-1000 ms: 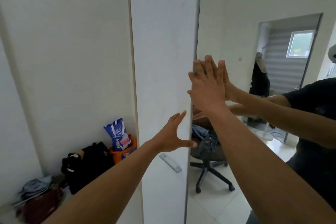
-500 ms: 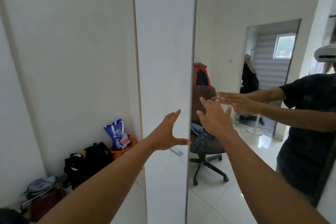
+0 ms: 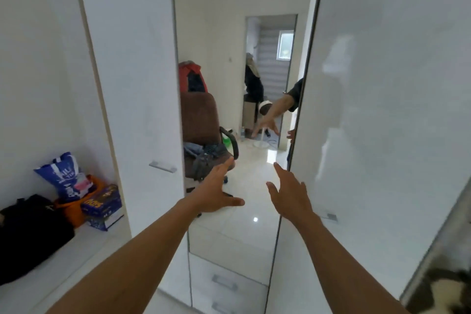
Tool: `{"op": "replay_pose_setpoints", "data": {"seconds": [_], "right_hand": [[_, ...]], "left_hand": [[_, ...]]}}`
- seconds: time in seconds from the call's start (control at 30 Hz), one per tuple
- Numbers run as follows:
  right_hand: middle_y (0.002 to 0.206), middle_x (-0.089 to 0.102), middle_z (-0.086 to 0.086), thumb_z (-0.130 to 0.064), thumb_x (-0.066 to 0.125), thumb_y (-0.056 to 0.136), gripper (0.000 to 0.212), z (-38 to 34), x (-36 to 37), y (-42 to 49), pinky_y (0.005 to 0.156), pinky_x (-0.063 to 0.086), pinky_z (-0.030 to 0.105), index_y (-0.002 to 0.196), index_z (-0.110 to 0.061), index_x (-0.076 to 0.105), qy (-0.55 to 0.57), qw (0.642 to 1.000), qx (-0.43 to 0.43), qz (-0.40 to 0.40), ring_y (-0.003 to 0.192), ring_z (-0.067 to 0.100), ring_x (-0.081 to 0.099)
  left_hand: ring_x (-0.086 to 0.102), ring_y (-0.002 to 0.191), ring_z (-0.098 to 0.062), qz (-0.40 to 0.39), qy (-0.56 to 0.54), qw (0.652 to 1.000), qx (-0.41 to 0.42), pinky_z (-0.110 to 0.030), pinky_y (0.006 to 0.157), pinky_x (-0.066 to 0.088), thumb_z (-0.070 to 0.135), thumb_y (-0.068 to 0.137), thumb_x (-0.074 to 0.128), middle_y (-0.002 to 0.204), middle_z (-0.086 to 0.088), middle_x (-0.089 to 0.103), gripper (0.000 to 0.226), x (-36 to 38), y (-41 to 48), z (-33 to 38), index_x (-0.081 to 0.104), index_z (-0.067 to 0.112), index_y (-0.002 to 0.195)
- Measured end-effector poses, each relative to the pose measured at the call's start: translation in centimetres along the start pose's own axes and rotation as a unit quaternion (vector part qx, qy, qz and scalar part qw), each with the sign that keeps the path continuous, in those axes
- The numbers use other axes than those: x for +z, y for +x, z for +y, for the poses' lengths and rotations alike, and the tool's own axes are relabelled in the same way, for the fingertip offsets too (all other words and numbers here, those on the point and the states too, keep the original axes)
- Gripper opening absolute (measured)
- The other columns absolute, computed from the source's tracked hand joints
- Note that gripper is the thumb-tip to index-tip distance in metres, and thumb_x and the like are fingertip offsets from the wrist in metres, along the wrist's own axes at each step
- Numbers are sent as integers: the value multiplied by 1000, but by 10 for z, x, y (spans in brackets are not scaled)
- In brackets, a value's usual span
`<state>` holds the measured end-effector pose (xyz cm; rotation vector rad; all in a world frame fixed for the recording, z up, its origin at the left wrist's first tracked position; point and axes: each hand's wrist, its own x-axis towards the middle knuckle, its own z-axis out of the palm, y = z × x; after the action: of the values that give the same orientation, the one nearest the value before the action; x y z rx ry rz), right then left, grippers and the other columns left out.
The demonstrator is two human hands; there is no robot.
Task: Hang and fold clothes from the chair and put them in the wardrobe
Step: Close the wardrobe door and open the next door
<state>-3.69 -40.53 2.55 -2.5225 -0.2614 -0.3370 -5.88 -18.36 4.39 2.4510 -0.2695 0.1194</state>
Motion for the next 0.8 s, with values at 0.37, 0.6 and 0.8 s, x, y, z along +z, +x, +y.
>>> {"op": "replay_pose_setpoints", "data": {"seconds": [0.37, 0.6, 0.8], "right_hand": [[156, 38, 7, -44, 42, 103, 66, 153, -13, -26, 115, 35, 43, 159, -25, 14, 40, 994, 106, 6, 140, 27, 41], [149, 49, 8, -50, 43, 101, 78, 186, 10, -10, 102, 44, 34, 157, -37, -9, 120, 987, 107, 27, 130, 24, 54], [113, 68, 1, -64, 34, 97, 82, 197, 29, -8, 83, 56, 38, 148, -46, -28, 65, 987, 120, 88, 94, 22, 69]], "left_hand": [[13, 152, -19, -61, -22, 996, 66, -44, 120, 21, 49, 74, 81, 167, 8, 8, 122, 115, 76, 77, -9, 40, 156], [24, 146, -12, -2, -80, 993, 83, -49, 120, 28, 39, 79, 81, 160, 24, 15, 121, 161, 117, 79, -18, 51, 149], [30, 142, -12, 35, -104, 991, 77, -50, 114, 36, 45, 80, 73, 155, 23, 23, 115, 190, 130, 74, -18, 48, 150]]}}
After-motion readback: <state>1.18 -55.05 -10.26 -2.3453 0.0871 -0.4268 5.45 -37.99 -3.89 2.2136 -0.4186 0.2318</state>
